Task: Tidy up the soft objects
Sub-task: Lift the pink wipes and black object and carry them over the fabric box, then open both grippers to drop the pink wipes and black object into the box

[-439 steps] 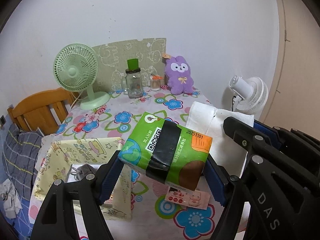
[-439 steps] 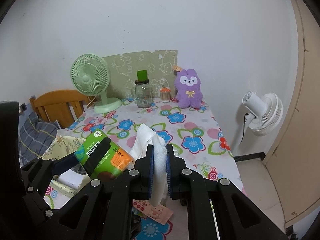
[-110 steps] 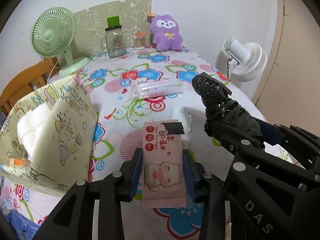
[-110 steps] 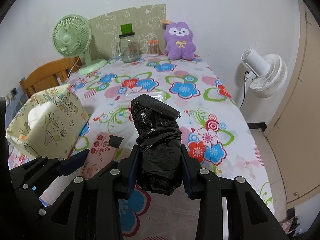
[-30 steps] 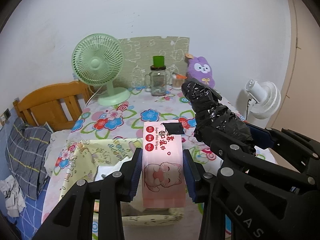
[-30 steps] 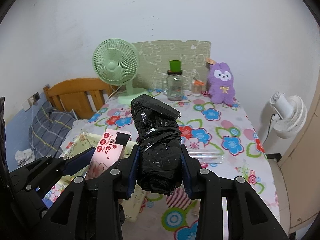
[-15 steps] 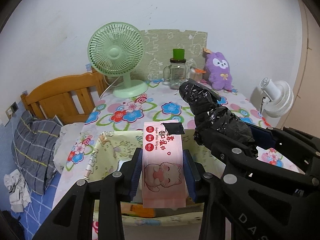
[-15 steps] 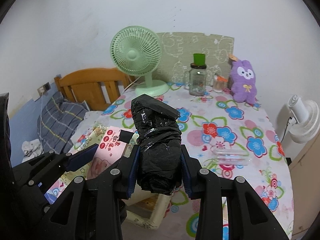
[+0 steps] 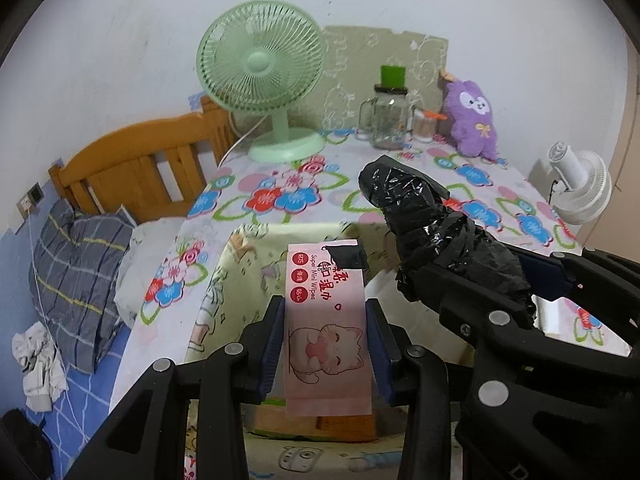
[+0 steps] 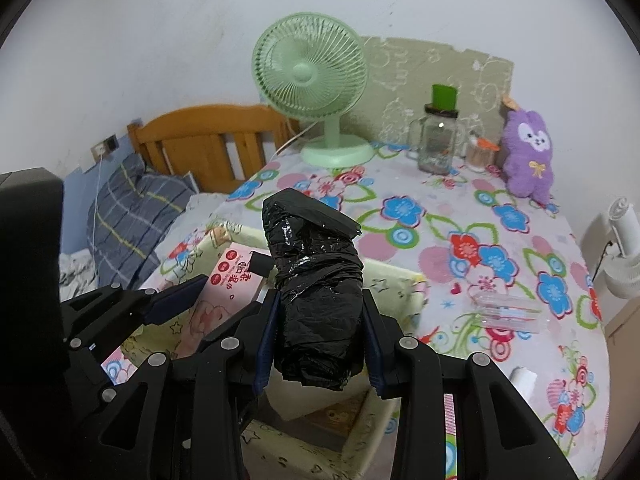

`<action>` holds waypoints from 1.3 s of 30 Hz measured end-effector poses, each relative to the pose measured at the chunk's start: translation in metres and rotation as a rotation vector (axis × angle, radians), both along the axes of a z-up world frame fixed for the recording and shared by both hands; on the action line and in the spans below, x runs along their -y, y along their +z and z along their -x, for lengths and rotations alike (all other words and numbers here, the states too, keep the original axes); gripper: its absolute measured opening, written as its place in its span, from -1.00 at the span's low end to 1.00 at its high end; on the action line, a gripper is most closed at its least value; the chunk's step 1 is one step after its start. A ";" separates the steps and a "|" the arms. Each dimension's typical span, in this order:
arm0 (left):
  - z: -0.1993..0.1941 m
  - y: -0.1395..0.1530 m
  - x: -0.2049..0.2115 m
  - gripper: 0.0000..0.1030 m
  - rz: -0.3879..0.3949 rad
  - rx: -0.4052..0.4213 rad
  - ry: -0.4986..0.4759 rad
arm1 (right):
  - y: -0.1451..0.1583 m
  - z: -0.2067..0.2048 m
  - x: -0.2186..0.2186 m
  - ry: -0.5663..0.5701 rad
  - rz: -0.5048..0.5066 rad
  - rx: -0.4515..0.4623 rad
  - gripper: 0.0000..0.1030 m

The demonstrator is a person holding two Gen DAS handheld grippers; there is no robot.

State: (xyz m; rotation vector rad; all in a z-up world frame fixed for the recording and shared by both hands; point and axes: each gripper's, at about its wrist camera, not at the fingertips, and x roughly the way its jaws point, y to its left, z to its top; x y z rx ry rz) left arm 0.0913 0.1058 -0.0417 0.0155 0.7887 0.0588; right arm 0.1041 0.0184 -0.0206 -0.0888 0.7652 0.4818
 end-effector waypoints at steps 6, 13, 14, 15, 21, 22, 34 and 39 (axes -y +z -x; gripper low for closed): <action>-0.004 -0.011 -0.012 -0.20 0.008 -0.031 0.019 | -0.013 -0.008 -0.014 0.035 0.010 -0.031 -0.21; -0.007 -0.020 -0.023 -0.18 0.015 -0.059 0.045 | -0.021 -0.013 -0.026 0.082 0.015 -0.051 -0.21; -0.007 -0.020 -0.024 -0.17 0.016 -0.061 0.047 | -0.022 -0.014 -0.028 0.090 0.014 -0.054 -0.21; -0.007 -0.021 -0.025 -0.12 0.019 -0.062 0.051 | -0.023 -0.014 -0.030 0.095 0.014 -0.054 -0.21; -0.006 -0.021 -0.027 0.05 0.022 -0.061 0.054 | -0.026 -0.019 -0.034 0.105 0.013 -0.059 -0.11; -0.006 -0.021 -0.027 0.09 0.026 -0.061 0.052 | -0.026 -0.020 -0.034 0.107 0.012 -0.062 -0.01; 0.001 -0.013 -0.018 0.40 0.024 -0.045 0.076 | -0.019 -0.016 -0.019 0.090 -0.014 -0.045 0.62; 0.006 -0.007 -0.014 0.53 0.039 -0.033 0.075 | -0.011 -0.010 -0.010 0.083 -0.023 -0.015 0.66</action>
